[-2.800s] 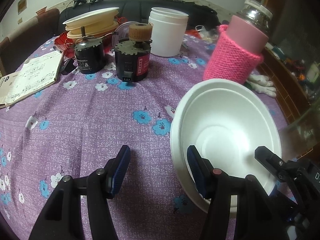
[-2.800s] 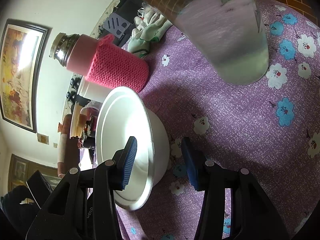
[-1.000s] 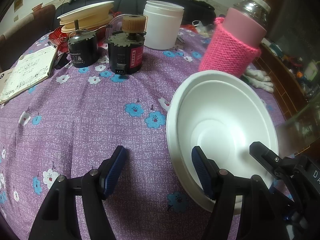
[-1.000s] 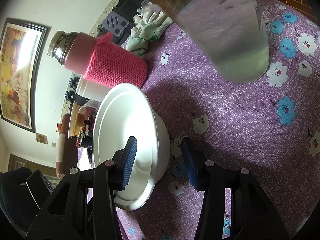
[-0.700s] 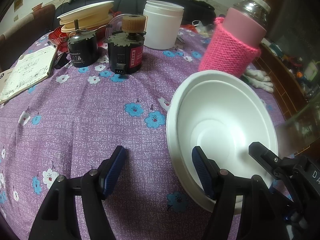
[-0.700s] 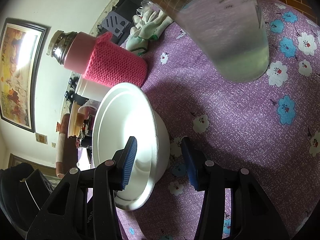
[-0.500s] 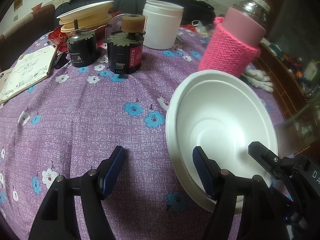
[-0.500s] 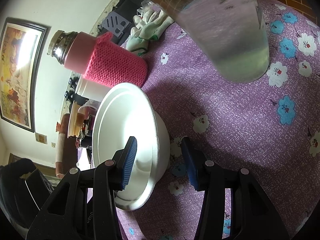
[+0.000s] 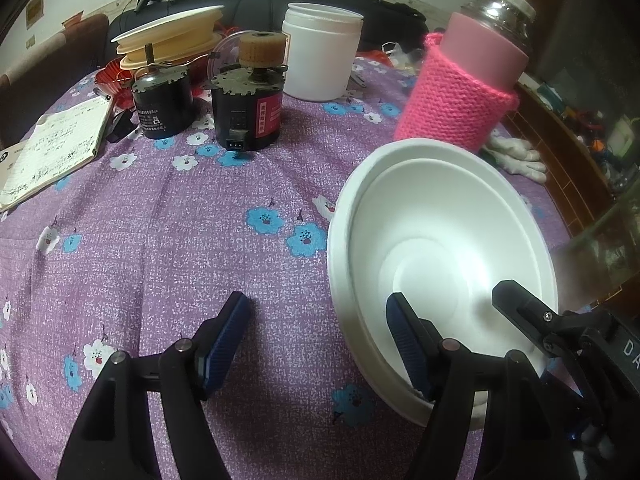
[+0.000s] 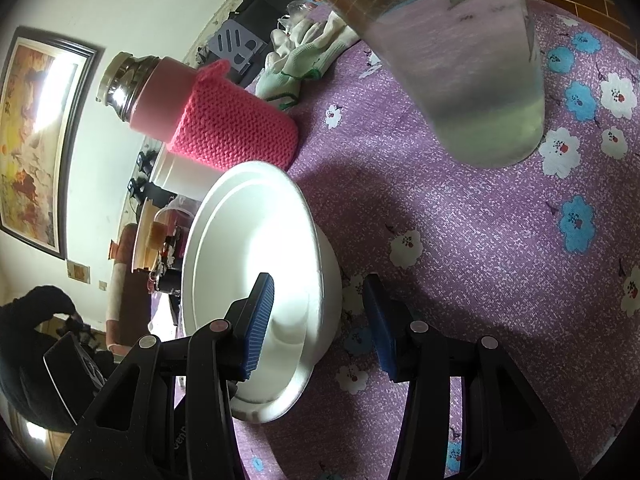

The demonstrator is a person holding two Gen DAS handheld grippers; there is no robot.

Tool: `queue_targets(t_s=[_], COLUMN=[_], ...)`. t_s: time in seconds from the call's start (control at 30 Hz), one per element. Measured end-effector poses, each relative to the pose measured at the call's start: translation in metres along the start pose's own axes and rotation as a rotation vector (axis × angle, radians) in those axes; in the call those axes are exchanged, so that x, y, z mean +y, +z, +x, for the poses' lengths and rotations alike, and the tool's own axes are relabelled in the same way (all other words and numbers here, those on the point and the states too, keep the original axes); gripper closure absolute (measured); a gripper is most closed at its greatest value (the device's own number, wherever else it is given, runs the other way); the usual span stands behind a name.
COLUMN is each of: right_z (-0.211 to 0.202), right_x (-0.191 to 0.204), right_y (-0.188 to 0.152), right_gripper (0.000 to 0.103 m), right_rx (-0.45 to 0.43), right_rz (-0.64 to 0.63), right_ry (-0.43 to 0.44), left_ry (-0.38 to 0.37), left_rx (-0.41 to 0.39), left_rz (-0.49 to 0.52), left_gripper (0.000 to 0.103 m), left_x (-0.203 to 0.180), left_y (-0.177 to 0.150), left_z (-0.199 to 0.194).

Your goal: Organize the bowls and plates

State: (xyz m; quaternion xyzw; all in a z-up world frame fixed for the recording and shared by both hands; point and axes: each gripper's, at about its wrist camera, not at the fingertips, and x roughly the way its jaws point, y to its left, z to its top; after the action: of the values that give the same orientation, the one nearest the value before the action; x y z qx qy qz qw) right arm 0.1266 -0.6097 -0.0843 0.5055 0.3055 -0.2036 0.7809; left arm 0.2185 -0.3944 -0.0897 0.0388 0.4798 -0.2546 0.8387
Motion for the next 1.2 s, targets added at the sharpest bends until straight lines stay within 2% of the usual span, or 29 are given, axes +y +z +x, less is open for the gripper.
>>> queue_targets(t_s=[0.13, 0.2, 0.27, 0.3, 0.33, 0.43, 0.6, 0.9, 1.03, 1.2], right_z=[0.000, 0.001, 0.006, 0.009, 0.010, 0.007, 0.006, -0.007, -0.015, -0.025], right_x=[0.001, 0.001, -0.002, -0.005, -0.007, -0.006, -0.002, 0.003, 0.010, 0.030], right_y=[0.000, -0.001, 0.000, 0.000, 0.001, 0.000, -0.003, -0.010, -0.022, -0.054], right_gripper=[0.057, 0.073, 0.083, 0.087, 0.088, 0.088, 0.088, 0.088, 0.088, 0.088], right_rx=[-0.003, 0.000, 0.027, 0.040, 0.044, 0.031, 0.017, 0.009, 0.035, 0.089], right_rz=[-0.014, -0.024, -0.011, 0.007, 0.017, 0.012, -0.013, -0.020, -0.033, -0.093], right_ry=[0.002, -0.001, 0.006, 0.019, 0.026, 0.035, 0.025, 0.073, 0.103, 0.153], left_ry=[0.000, 0.002, 0.013, 0.010, -0.027, -0.091, -0.111, -0.111, -0.077, -0.037], left_rx=[-0.006, -0.009, -0.014, -0.014, -0.011, 0.014, 0.017, -0.023, -0.050, -0.095], left_rz=[0.007, 0.012, 0.018, 0.020, 0.013, 0.006, -0.004, 0.005, 0.006, -0.023], left_gripper=[0.032, 0.034, 0.045, 0.053, 0.068, 0.087, 0.089, 0.091, 0.091, 0.092], left_x=[0.000, 0.000, 0.001, 0.002, 0.003, 0.004, 0.006, 0.008, 0.019, 0.049], left_y=[0.000, 0.000, 0.001, 0.001, 0.002, 0.002, 0.002, -0.001, -0.010, -0.027], left_z=[0.001, 0.001, 0.001, 0.000, 0.000, 0.001, -0.002, -0.028, -0.048, -0.083])
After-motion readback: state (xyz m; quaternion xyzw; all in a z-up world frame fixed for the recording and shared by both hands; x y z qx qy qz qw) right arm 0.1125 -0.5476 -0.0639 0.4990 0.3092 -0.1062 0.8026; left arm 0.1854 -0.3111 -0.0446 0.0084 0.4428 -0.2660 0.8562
